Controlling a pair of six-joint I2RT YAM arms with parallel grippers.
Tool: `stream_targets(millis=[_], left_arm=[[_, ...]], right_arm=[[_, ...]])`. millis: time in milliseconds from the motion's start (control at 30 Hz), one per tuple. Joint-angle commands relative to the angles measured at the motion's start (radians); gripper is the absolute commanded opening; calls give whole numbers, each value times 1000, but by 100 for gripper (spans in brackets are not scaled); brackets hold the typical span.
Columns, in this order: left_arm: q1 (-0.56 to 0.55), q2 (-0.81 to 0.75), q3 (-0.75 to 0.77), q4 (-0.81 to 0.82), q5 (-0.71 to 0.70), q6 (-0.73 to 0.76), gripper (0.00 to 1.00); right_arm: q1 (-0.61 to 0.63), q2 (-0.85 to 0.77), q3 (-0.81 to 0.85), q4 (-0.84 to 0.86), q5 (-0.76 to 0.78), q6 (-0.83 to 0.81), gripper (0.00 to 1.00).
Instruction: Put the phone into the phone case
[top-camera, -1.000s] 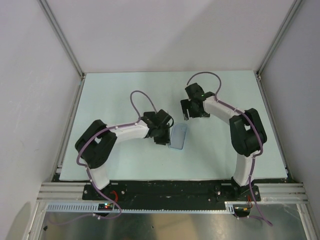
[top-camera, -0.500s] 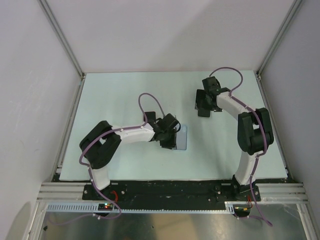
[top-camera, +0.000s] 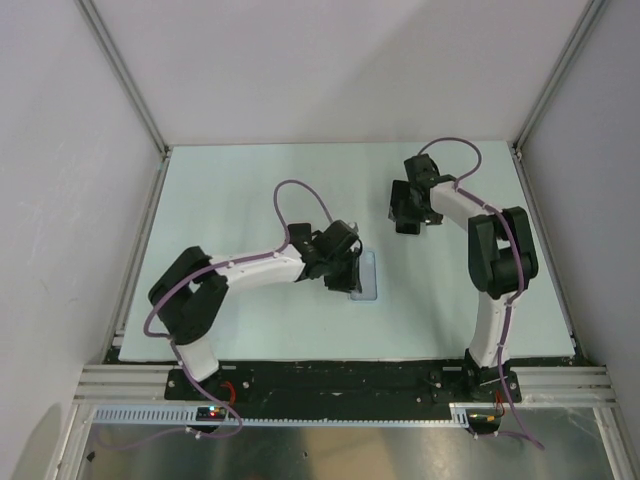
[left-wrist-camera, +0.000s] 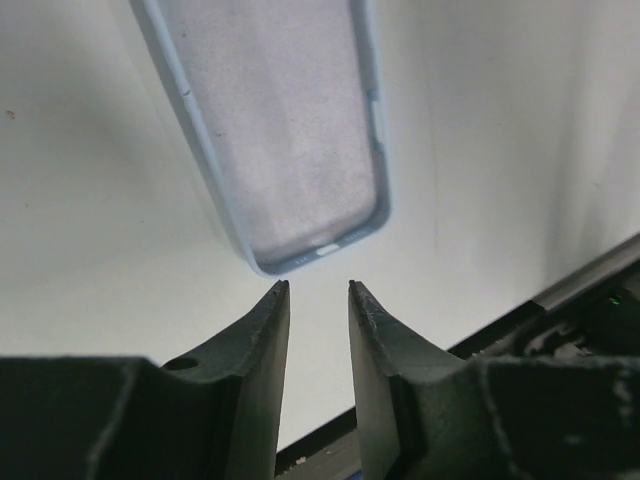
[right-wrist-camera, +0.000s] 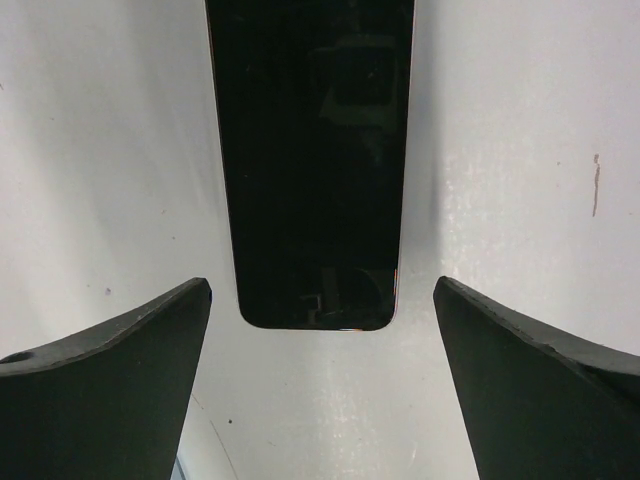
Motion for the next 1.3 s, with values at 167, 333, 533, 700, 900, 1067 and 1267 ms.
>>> stream_targets(millis=[167,333,533,700,900,1067,1267], left_arm=[[19,-192,-12,7,4,27,37],[47,-255,-36,-3,-7,27,40],[86,-329,-76,-8,-22,28,49],[115,-364,-94,-11,-14,39,51],[143,-396,-103,-16,-4,46,52],[153,-411,-103,-21,8,49,52],[158,-423,-107,-27,8,49,52]], right_arm=[[-6,49,85,-24,45,12,100],[-13,47,67,-13,23,8,100],[-16,67,72,-14,6,3,100],[-12,90,109,-53,24,9,100],[7,134,180,-153,78,32,95],[12,178,223,-203,39,45,87],[22,197,211,-208,15,52,76]])
